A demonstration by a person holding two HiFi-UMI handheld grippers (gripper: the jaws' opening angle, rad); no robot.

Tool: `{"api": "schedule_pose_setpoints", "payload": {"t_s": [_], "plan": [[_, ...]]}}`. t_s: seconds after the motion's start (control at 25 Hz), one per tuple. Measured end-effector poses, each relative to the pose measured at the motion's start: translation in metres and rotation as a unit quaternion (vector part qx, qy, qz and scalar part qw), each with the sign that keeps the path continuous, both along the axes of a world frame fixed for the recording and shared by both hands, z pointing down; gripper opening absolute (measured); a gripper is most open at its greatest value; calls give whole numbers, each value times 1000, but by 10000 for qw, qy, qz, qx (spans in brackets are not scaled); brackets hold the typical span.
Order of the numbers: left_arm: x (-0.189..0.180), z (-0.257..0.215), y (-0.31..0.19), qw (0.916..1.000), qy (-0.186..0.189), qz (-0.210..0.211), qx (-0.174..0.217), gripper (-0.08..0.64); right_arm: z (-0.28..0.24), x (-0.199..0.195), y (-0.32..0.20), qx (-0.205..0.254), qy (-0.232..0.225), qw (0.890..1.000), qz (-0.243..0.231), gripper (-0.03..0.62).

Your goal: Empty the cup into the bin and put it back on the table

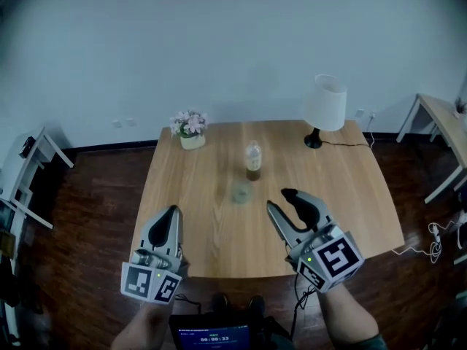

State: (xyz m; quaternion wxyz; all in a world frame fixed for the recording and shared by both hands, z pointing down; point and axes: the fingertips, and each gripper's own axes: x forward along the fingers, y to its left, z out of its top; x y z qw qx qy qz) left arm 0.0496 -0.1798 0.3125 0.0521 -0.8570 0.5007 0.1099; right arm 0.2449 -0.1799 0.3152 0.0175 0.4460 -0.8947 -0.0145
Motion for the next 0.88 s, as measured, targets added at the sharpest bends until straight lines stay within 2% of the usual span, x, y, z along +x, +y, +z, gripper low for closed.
{"api": "schedule_pose_setpoints", "payload": {"t_s": [0.12, 0.2, 0.32, 0.44, 0.52, 0.56, 0.6, 0.76, 0.88], "plan": [[2, -2, 15, 10000, -47, 21, 62, 0, -1, 6, 11, 11, -55, 10000, -8, 142], [2, -4, 25, 9999, -70, 103, 78, 0, 1, 7, 20, -50, -177, 9998, 20, 50], [-1, -13, 46, 9994, -115, 219, 241, 0, 0, 7, 38, -137, -318, 9994, 72, 49], [-7, -24, 61, 9986, 46, 336, 415, 0, -9, 6, 54, -93, -327, 9991, 245, 49], [-11, -26, 67, 9981, 80, 447, 409, 0, -13, 2, 64, -55, -351, 9986, 398, 49], [-13, -27, 71, 9978, 73, 520, 394, 0, -14, -1, 70, -30, -345, 9983, 479, 7], [-16, -27, 76, 9975, 72, 594, 383, 0, -15, -4, 77, -5, -310, 9980, 557, 0], [-45, -23, 100, 9963, 285, 754, 286, 0, -17, -17, 104, -53, -124, 9971, 754, 0], [-56, -16, 112, 9960, 96, 867, 205, 0, -14, -26, 119, -102, 6, 9967, 800, 0]]}}
